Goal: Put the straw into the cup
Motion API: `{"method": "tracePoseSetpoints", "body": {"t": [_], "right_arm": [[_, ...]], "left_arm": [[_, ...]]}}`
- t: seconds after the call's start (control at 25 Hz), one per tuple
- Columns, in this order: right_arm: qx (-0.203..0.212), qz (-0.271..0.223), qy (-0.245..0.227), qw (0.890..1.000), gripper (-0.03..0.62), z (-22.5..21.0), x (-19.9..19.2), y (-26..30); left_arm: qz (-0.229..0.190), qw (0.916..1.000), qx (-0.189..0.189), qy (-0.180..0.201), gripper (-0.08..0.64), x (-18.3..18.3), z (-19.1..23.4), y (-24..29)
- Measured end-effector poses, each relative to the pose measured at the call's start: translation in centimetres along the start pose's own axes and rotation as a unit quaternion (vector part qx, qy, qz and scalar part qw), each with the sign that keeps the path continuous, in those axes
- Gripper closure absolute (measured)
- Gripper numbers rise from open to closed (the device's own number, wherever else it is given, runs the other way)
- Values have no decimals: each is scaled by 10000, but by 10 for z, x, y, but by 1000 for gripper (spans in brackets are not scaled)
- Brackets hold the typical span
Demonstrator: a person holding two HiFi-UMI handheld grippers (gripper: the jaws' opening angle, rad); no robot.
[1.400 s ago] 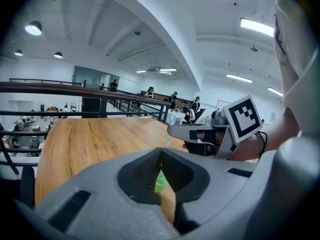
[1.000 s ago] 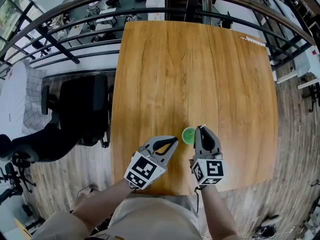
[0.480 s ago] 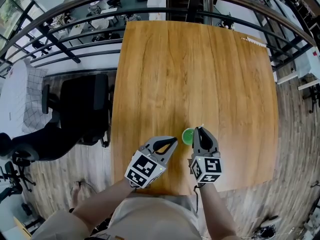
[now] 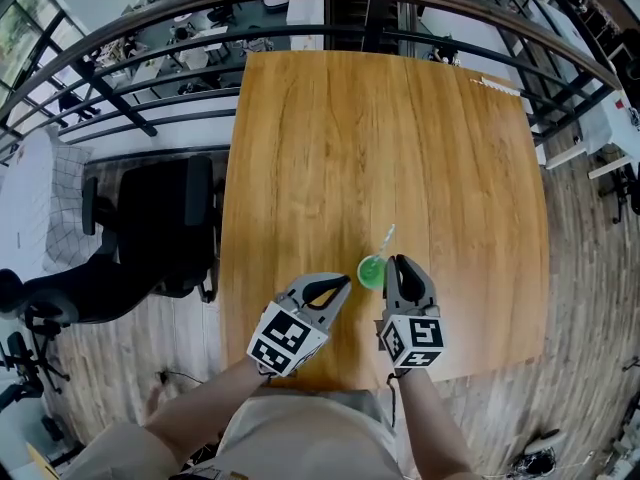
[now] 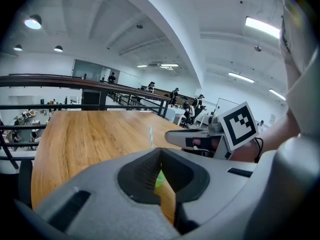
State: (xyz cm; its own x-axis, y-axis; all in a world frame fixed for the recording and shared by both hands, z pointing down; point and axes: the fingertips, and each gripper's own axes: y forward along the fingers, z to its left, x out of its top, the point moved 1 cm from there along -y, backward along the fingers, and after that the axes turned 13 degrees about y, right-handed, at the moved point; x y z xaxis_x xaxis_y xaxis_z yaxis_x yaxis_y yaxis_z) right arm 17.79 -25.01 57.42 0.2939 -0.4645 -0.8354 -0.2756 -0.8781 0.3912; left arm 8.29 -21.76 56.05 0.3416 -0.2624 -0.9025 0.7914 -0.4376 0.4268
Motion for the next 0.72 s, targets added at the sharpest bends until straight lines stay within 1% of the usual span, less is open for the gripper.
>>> {"method": "tracePoseSetpoints", "body": {"t": [0.16, 0.36, 0.6, 0.72], "right_arm": [[-78, -107, -11, 9999, 557, 0, 9, -13], [-124, -342, -47, 9993, 557, 6, 26, -34], [-102, -620, -355, 9974, 557, 20, 49, -63], [-78, -714, -511, 9961, 557, 30, 61, -76]], "left_arm": [[-91, 9999, 39, 14, 548, 10, -4, -5], [-302, 9995, 99, 59, 546, 28, -10, -16], [-461, 9986, 165, 214, 546, 50, -15, -29], [-644, 9971, 232, 324, 546, 69, -15, -42]]}}
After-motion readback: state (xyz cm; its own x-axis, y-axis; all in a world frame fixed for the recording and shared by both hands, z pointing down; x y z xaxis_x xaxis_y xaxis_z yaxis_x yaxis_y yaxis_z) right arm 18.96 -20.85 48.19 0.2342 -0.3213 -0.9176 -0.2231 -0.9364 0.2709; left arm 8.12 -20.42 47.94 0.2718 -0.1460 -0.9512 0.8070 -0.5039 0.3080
